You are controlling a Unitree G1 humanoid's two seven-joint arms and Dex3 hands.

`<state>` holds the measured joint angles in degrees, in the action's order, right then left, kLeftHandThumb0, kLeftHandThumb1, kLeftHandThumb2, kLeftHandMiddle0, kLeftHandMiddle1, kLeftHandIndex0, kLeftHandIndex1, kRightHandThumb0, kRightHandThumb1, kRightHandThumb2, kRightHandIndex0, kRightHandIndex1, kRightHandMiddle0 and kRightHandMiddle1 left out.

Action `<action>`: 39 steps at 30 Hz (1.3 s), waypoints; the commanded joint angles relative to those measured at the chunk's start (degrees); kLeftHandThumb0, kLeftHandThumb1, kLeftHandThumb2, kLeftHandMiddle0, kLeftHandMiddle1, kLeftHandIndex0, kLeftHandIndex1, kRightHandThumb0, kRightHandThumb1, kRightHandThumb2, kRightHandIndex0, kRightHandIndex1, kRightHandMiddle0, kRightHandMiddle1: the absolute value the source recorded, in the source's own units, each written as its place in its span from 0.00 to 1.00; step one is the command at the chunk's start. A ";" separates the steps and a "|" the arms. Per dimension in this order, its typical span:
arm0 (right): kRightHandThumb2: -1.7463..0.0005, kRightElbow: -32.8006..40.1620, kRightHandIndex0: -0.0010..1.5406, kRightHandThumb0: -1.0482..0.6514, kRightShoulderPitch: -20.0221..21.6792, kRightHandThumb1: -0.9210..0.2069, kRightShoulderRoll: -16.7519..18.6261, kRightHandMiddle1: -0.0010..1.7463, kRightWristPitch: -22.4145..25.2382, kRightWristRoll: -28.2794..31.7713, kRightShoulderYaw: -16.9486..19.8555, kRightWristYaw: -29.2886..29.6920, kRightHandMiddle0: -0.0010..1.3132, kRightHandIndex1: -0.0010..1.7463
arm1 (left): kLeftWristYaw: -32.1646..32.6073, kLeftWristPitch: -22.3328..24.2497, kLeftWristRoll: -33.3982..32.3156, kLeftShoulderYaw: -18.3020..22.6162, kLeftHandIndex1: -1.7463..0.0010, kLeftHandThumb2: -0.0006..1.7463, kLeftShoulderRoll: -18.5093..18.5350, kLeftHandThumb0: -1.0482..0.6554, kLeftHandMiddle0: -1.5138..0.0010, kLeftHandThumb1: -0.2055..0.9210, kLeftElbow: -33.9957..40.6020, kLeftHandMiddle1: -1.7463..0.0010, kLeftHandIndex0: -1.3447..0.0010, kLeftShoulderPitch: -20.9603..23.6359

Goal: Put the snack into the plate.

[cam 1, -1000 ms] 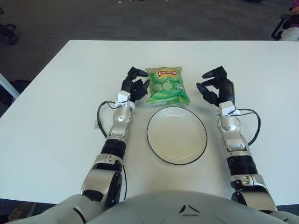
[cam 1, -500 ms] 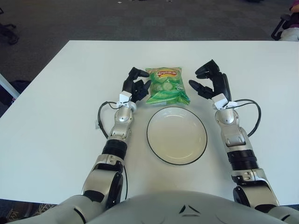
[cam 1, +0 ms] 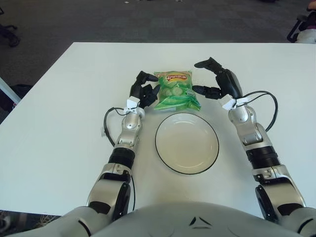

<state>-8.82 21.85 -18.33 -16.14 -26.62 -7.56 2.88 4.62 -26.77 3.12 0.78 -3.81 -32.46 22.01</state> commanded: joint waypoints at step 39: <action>0.89 3.53 0.09 0.25 7.58 0.00 0.88 0.05 18.15 -0.98 -8.28 -18.90 0.28 0.00 | 1.53 2.38 0.42 -0.61 0.17 0.14 -1.00 0.40 0.36 1.00 2.38 0.00 0.64 -1.44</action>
<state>-4.10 27.96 -17.87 2.31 -27.97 -15.40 -15.73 5.30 -25.05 3.19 0.07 -4.80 -30.96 21.44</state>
